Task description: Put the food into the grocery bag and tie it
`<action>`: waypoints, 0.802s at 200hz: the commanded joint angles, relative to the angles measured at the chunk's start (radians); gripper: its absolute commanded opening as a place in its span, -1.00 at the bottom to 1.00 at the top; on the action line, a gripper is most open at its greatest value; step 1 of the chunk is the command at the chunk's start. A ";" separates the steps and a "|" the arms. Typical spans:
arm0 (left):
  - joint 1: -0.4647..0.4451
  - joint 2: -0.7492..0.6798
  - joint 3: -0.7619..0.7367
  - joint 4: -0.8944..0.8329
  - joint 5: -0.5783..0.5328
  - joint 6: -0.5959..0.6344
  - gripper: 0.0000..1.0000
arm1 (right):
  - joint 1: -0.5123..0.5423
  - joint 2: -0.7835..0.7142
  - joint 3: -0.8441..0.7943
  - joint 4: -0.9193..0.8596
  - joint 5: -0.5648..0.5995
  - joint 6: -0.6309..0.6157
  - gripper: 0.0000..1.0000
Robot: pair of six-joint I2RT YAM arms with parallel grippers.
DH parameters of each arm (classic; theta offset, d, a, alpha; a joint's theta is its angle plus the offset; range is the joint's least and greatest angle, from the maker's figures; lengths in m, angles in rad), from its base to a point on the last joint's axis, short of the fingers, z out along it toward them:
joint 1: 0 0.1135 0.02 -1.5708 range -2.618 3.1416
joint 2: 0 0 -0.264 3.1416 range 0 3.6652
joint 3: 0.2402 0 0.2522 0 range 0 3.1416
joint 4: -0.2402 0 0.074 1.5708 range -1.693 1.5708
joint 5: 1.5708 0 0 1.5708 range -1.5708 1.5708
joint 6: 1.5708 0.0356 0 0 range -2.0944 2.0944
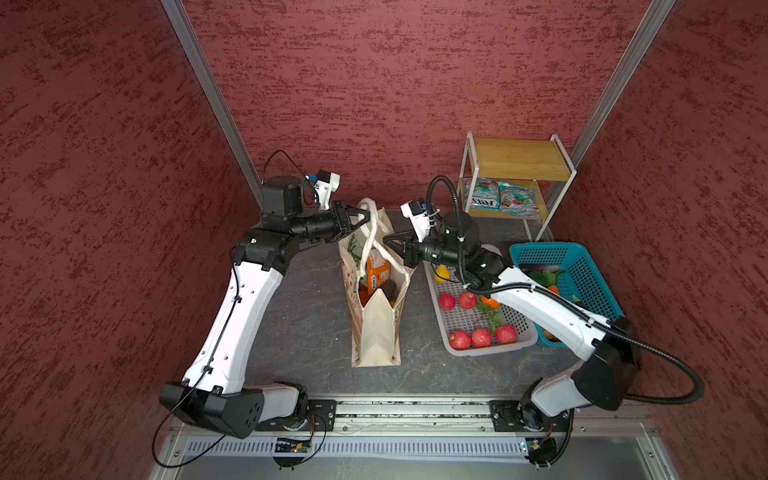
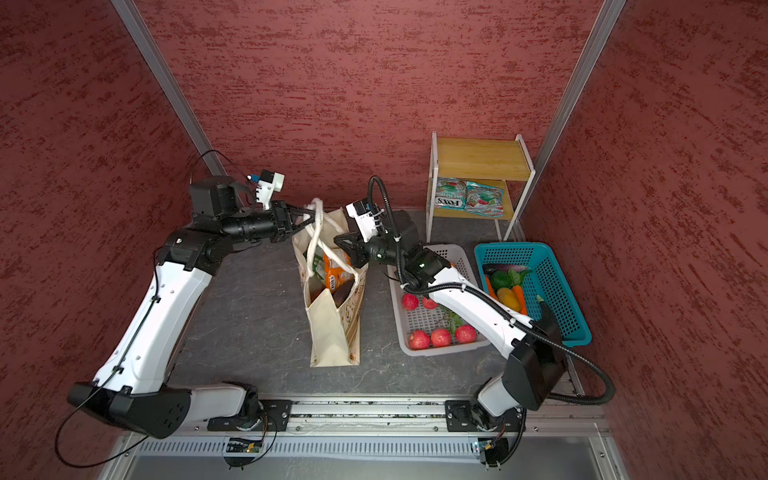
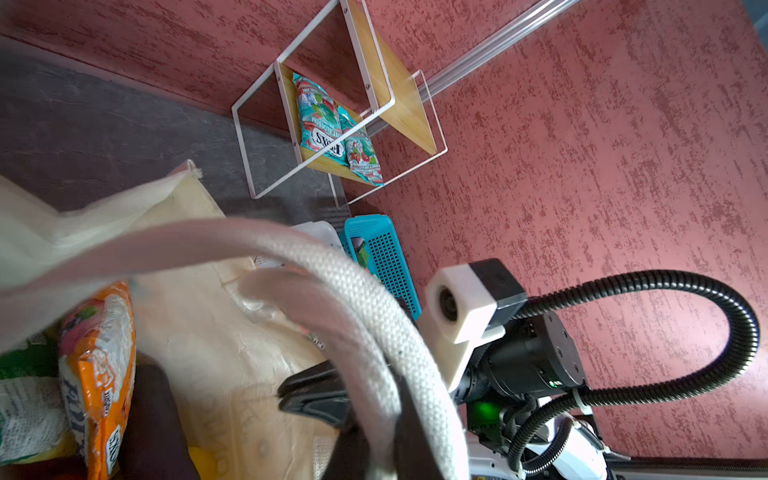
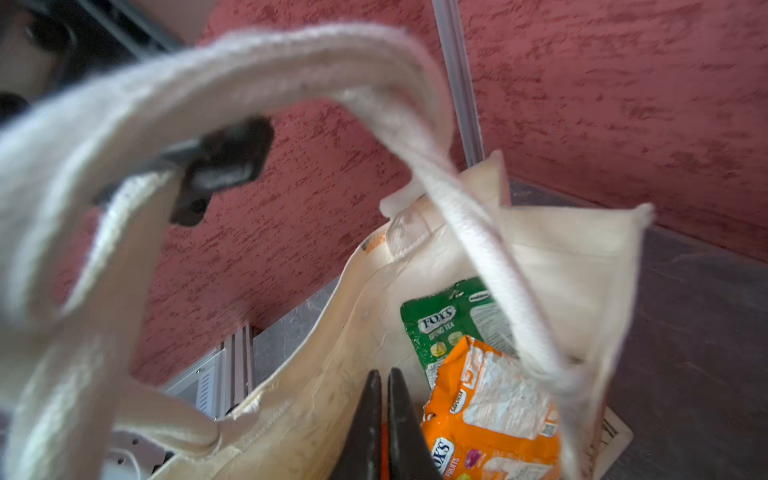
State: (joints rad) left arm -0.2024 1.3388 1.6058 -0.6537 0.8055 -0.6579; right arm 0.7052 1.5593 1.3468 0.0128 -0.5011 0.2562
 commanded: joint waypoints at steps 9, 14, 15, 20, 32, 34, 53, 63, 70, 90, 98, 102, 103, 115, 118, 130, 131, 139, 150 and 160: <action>0.001 -0.002 0.016 0.050 0.044 -0.012 -1.00 | 0.000 -0.007 -0.037 0.201 -0.177 -0.013 -0.85; 0.001 0.000 0.014 0.051 0.044 -0.011 -1.00 | 0.000 -0.011 -0.048 0.231 -0.189 -0.006 -0.85; 0.001 0.000 0.014 0.051 0.043 -0.010 -1.00 | 0.000 -0.011 -0.051 0.236 -0.190 -0.005 -0.85; 0.003 0.001 0.013 0.050 0.044 -0.009 -1.00 | 0.000 -0.013 -0.062 0.260 -0.203 0.002 -0.84; 0.004 0.008 0.013 0.045 0.044 -0.008 -1.00 | 0.000 -0.017 -0.083 0.313 -0.228 0.020 -0.84; 0.004 0.009 0.013 0.045 0.043 -0.008 -1.00 | 0.000 -0.017 -0.086 0.321 -0.233 0.022 -0.84; 0.004 0.014 0.007 0.043 0.043 -0.007 -1.00 | 0.000 -0.024 -0.117 0.393 -0.260 0.047 -0.79; 0.002 0.016 0.001 0.041 0.042 -0.005 -1.00 | 0.002 -0.028 -0.135 0.435 -0.271 0.056 -0.77; 0.002 0.014 -0.005 0.037 0.041 -0.001 -1.00 | 0.002 -0.031 -0.148 0.466 -0.280 0.065 -0.76; 0.001 0.009 -0.030 0.011 0.025 0.021 -1.00 | 0.002 -0.037 -0.172 0.529 -0.300 0.084 -0.74; -0.002 0.007 -0.043 0.002 0.016 0.030 -1.00 | 0.001 -0.039 -0.176 0.543 -0.307 0.089 -0.73; -0.002 0.006 -0.049 -0.001 0.011 0.034 -1.00 | 0.002 -0.040 -0.176 0.550 -0.309 0.093 -0.73; -0.003 0.006 -0.050 -0.004 0.010 0.034 -1.00 | 0.002 -0.040 -0.176 0.551 -0.310 0.093 -0.73; -0.008 0.004 -0.067 -0.013 -0.001 0.046 -1.00 | 0.002 -0.043 -0.178 0.563 -0.315 0.099 -0.73; -0.009 0.004 -0.071 -0.015 -0.002 0.048 -1.00 | 0.002 -0.044 -0.178 0.564 -0.316 0.100 -0.73; -0.013 0.001 -0.087 -0.011 -0.006 0.050 -1.00 | 0.002 -0.046 -0.178 0.569 -0.318 0.103 -0.72; -0.013 0.002 -0.089 -0.010 -0.006 0.049 -1.00 | 0.002 -0.046 -0.178 0.570 -0.319 0.103 -0.72; -0.016 0.000 -0.095 -0.004 -0.008 0.049 -1.00 | 0.004 -0.046 -0.176 0.574 -0.322 0.107 -0.72; -0.023 0.002 -0.095 0.003 -0.008 0.045 -1.00 | 0.005 -0.045 -0.176 0.580 -0.326 0.110 -0.71; -0.032 0.007 -0.090 0.008 -0.009 0.042 -1.00 | 0.008 -0.042 -0.175 0.586 -0.329 0.113 -0.70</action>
State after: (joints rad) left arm -0.2127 1.3491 1.5162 -0.6460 0.8059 -0.6350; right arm 0.7033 1.5536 1.1694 0.5144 -0.7841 0.3573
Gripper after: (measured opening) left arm 0.099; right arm 0.144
